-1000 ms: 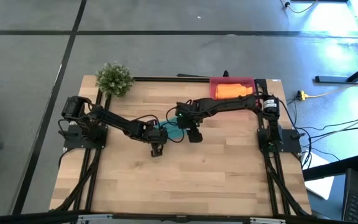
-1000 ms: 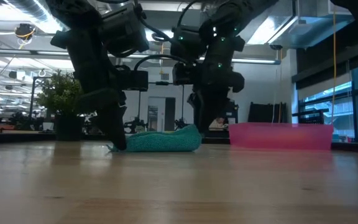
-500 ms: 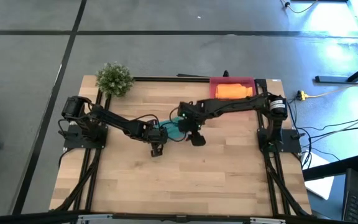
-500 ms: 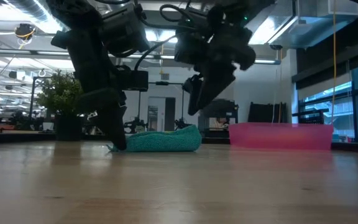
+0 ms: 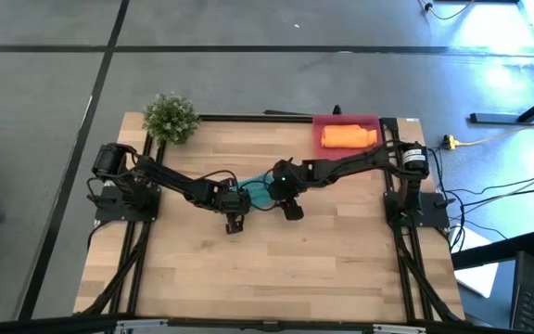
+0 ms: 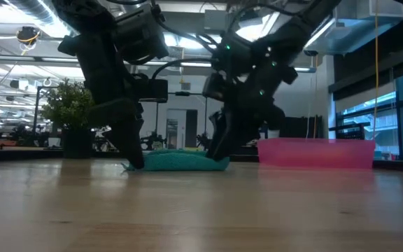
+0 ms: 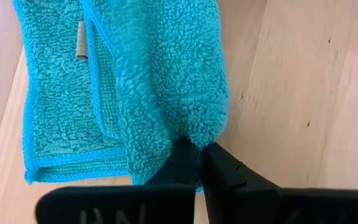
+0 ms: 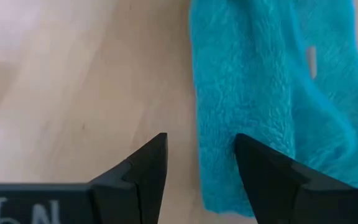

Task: Roll microfiber towels into tight, uniform cylinder then place into a basket
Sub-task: Roll the blue microfiber towel

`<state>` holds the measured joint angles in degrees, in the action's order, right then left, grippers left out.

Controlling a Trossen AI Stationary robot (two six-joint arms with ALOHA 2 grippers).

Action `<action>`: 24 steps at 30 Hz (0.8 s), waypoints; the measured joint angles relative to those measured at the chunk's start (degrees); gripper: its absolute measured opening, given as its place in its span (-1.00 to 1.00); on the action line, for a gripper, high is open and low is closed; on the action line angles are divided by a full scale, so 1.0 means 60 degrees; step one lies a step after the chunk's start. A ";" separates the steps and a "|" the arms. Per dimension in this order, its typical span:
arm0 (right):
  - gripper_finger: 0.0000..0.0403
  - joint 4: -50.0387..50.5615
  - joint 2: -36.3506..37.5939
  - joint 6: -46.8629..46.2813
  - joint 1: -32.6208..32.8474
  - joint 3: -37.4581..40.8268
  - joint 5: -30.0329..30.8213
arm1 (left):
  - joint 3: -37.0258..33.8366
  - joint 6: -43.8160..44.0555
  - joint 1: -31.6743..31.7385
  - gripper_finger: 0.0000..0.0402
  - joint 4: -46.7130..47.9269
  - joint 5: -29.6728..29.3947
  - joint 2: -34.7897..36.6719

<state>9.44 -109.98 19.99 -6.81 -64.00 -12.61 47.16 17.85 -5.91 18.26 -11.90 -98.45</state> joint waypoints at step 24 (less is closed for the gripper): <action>-0.07 -0.1586 -0.0159 -0.0548 -0.0022 0.1161 0.0084 | -0.0062 -0.0034 0.1059 -1.00 0.0152 0.2701 0.1380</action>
<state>-0.08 -110.93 16.70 -6.94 -57.04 -12.11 46.78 17.64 0.44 19.17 4.31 -90.18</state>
